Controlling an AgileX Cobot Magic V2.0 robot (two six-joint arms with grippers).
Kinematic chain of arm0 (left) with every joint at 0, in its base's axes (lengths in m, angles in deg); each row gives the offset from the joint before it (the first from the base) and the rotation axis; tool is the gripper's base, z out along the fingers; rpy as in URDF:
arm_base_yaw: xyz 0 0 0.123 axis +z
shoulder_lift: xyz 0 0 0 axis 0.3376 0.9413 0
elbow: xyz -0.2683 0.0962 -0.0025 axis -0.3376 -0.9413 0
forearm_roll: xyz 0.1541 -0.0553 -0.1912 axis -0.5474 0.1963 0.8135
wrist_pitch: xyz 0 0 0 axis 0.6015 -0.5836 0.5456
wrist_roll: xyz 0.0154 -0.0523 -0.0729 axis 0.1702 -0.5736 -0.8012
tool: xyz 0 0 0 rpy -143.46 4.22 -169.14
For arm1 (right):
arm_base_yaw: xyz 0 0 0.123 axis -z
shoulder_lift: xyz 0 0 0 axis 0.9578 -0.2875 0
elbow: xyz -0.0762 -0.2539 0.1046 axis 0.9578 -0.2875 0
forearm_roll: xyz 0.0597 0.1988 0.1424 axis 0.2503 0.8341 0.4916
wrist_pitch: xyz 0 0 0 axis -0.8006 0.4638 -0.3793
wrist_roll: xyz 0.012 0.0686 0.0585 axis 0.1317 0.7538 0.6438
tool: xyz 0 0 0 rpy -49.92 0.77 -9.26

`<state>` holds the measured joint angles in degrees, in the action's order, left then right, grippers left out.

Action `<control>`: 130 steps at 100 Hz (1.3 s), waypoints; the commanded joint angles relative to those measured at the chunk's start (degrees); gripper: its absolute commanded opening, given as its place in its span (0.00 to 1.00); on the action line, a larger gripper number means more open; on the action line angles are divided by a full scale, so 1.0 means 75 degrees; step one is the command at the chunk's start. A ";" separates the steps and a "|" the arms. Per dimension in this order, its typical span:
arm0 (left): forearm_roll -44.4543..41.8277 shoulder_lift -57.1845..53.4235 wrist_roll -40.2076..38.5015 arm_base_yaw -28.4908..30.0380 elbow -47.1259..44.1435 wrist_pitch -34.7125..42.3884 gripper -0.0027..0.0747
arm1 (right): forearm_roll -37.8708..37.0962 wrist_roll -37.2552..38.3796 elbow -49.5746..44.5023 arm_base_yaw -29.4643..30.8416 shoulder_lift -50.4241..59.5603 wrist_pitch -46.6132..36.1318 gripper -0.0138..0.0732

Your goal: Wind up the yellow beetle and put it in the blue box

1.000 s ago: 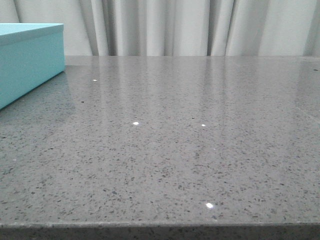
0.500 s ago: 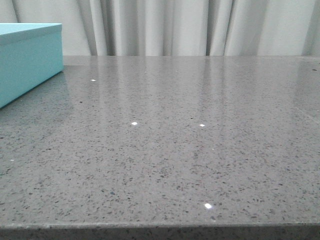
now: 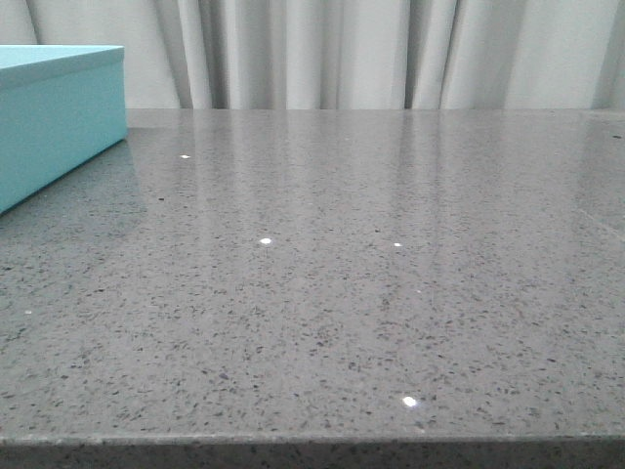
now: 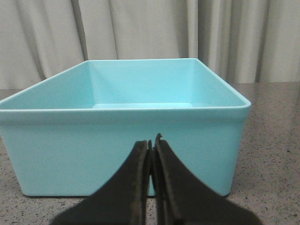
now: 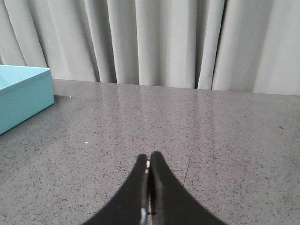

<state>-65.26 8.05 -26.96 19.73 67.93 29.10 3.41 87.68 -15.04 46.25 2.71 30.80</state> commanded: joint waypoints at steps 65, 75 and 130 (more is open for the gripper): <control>0.0038 -0.0245 -0.0072 -0.0048 -0.0323 0.0584 0.01 | -0.0194 -0.0104 0.0186 0.0006 -0.0059 -0.0600 0.08; 0.0038 -0.0245 -0.0072 -0.0048 -0.0323 0.0584 0.01 | -0.0194 -0.0104 0.0186 0.0006 -0.0059 -0.0600 0.08; 0.0038 -0.0245 -0.0072 -0.0048 -0.0323 0.0584 0.01 | 0.2320 -0.2744 -0.0848 0.1571 -0.0009 -0.2861 0.08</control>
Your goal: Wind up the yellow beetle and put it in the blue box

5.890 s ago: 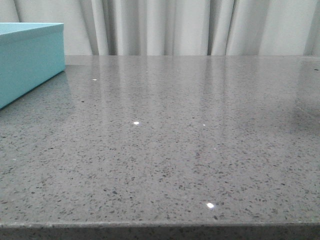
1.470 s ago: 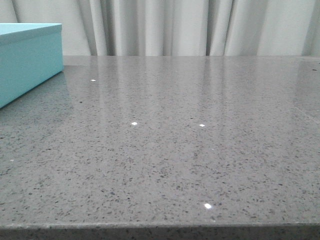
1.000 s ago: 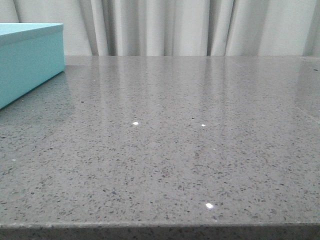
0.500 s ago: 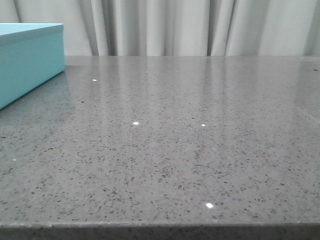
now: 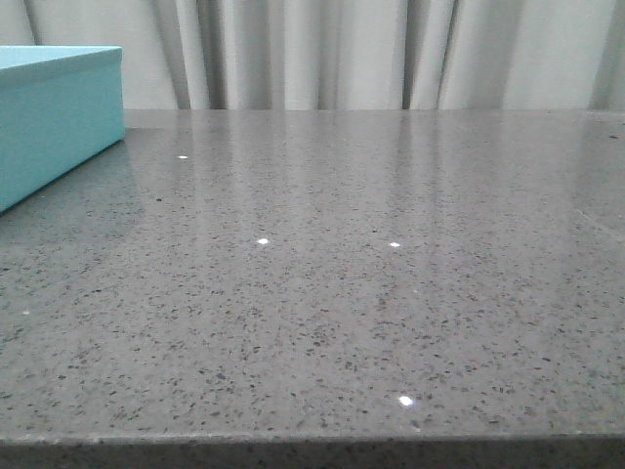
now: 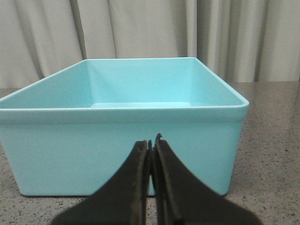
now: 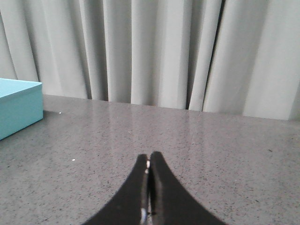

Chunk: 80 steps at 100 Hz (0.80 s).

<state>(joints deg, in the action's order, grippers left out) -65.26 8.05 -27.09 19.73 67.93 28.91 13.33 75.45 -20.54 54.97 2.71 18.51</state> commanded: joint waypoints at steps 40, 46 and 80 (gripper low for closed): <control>0.0038 -0.0245 -0.0055 -0.0048 -0.0323 0.0609 0.01 | 0.1229 -0.1128 -0.1373 0.1993 0.0555 -0.1272 0.08; 0.0038 -0.0245 -0.0055 -0.0048 -0.0323 0.0609 0.01 | 0.1229 -0.0948 -0.1675 0.2151 0.0786 -0.1307 0.08; 0.0038 -0.0245 -0.0055 -0.0048 -0.0323 0.0609 0.01 | 0.1006 -0.0396 -0.2424 0.2370 0.1703 -0.0869 0.08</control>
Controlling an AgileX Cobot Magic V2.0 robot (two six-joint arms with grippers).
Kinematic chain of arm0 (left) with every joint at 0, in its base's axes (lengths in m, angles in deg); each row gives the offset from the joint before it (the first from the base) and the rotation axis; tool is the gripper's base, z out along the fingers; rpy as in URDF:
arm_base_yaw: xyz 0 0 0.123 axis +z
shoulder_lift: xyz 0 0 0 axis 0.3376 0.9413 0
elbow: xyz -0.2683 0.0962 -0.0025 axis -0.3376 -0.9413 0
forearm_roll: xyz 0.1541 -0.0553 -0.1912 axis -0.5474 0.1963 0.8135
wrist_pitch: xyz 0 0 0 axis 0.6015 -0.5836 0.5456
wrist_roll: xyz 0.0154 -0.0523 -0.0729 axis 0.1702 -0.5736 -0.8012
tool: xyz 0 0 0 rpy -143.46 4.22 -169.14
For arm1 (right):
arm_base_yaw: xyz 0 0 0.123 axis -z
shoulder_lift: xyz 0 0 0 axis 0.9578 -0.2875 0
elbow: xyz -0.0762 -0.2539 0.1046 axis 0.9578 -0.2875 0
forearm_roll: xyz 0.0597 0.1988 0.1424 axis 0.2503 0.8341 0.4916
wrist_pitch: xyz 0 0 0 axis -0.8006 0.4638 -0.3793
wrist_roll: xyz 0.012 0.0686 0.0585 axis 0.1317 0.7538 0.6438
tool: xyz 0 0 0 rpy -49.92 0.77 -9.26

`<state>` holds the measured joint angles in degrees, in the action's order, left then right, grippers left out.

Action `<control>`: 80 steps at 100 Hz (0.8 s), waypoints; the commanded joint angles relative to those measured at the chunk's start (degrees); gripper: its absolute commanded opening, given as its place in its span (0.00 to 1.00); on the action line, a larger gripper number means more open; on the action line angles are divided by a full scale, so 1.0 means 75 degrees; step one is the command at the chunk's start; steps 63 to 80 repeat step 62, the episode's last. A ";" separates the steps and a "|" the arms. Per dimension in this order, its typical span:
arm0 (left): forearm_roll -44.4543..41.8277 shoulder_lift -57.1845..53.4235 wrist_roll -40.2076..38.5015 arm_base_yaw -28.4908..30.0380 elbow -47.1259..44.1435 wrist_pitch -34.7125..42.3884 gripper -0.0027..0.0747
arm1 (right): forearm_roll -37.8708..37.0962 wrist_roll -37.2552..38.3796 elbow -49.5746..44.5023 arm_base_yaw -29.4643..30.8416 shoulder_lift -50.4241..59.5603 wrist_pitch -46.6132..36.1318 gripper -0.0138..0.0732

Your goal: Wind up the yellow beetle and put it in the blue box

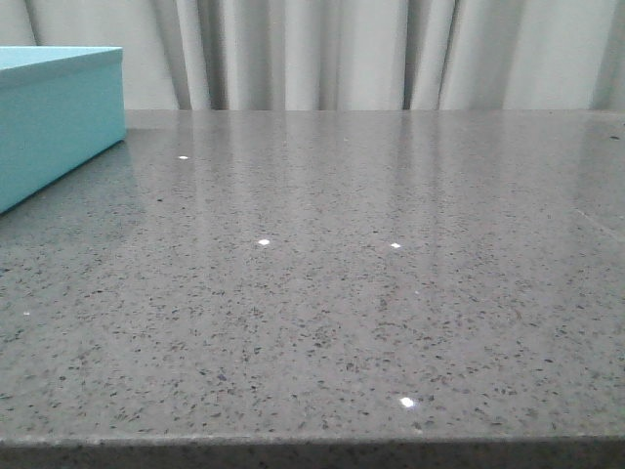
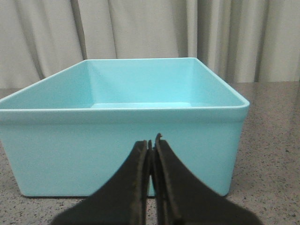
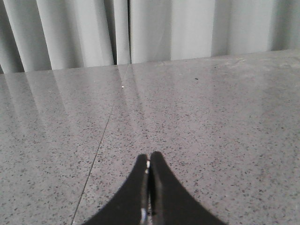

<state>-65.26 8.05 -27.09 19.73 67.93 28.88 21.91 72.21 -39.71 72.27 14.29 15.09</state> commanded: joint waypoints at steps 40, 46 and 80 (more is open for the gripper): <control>0.0038 -0.0245 -0.0055 -0.0048 -0.0323 0.0614 0.01 | -0.0194 0.0036 0.0133 0.0056 0.0159 -0.0412 0.08; 0.0038 -0.0245 -0.0055 -0.0048 -0.0323 0.0614 0.01 | -0.0194 0.0036 0.0133 0.0056 0.0159 -0.0412 0.08; 0.0038 -0.0245 -0.0055 -0.0048 -0.0323 0.0614 0.01 | -0.0194 0.0036 0.0133 0.0056 0.0159 -0.0412 0.08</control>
